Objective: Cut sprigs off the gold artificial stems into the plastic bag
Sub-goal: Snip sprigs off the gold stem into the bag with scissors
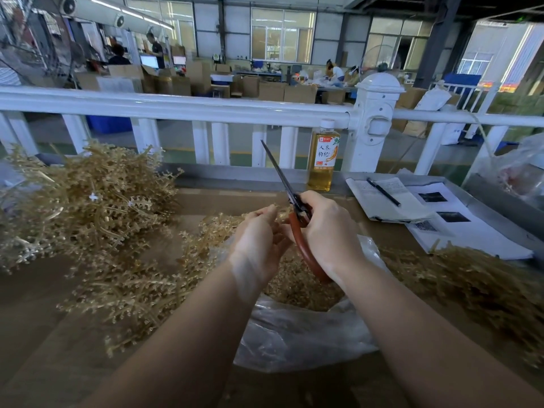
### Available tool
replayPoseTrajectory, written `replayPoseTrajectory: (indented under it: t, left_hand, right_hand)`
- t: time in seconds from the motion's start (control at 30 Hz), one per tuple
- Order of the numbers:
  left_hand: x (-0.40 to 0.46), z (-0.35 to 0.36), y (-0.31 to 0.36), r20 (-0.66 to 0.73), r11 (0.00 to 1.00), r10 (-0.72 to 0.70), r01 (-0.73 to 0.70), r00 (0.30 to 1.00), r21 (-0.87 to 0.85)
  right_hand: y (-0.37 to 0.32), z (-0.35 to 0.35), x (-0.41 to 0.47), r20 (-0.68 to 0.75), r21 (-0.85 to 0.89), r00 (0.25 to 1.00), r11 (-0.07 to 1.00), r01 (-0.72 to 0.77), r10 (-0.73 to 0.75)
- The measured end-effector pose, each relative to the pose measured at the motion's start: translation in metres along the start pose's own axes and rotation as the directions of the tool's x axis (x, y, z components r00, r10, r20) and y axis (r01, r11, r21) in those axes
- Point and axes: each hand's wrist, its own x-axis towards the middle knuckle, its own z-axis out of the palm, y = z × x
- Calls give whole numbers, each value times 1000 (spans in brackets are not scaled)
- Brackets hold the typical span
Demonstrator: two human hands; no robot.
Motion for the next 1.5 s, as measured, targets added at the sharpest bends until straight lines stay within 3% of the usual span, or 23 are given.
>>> replayPoseTrajectory:
  t: [0.13,0.37,0.43,0.5,0.57,0.6,0.67,0.73,0.8,0.83,0.93,1.07,1.37,1.5]
  left_hand:
    - [-8,5,1,157,987,-68,44,985,155]
    - [-11,4,3,362,992,-114,84,925,97]
    - [-9,3,2,267,996,-55,35,962,80]
    - [-3,-3,2,59,985,118,-125,991,120]
    - [3,-15,4,-121,897,375,-328,919,296]
    - [5,-20,5,-135,863,423,-353,896,361]
    - [10,-27,4,-92,883,300,-240,950,404]
    - [12,-29,3,-33,957,24,-13,999,290]
    - [10,-29,2,52,971,-184,173,982,163]
    - [10,-30,0,85,965,-224,209,971,161]
    - [11,-33,-8,88,965,-212,195,973,174]
    - [10,-31,-13,42,978,-208,208,977,19]
    - [14,-30,-23,79,953,-203,216,976,-214]
    - [12,-35,-28,123,986,-77,94,989,-138]
  right_hand:
    - [1,-3,2,23,19,999,999,-27,26]
    - [7,-9,6,76,231,991,965,-125,110]
    - [9,-11,7,65,302,988,941,-151,137]
    - [12,-15,9,49,415,980,888,-197,195]
    - [16,-19,9,72,554,964,793,-252,256]
    - [18,-22,9,92,612,957,742,-274,276]
    - [22,-26,7,133,683,947,666,-302,293]
    - [25,-25,5,175,694,941,641,-327,290]
    - [26,-22,3,201,692,937,636,-341,284]
    - [27,-20,2,202,690,938,638,-341,282]
    - [31,-18,0,174,692,942,645,-324,287]
    - [34,-14,-5,120,691,937,650,-316,329]
    - [35,-4,-12,79,720,926,621,-310,370]
    - [34,-3,-14,65,728,922,614,-305,381]
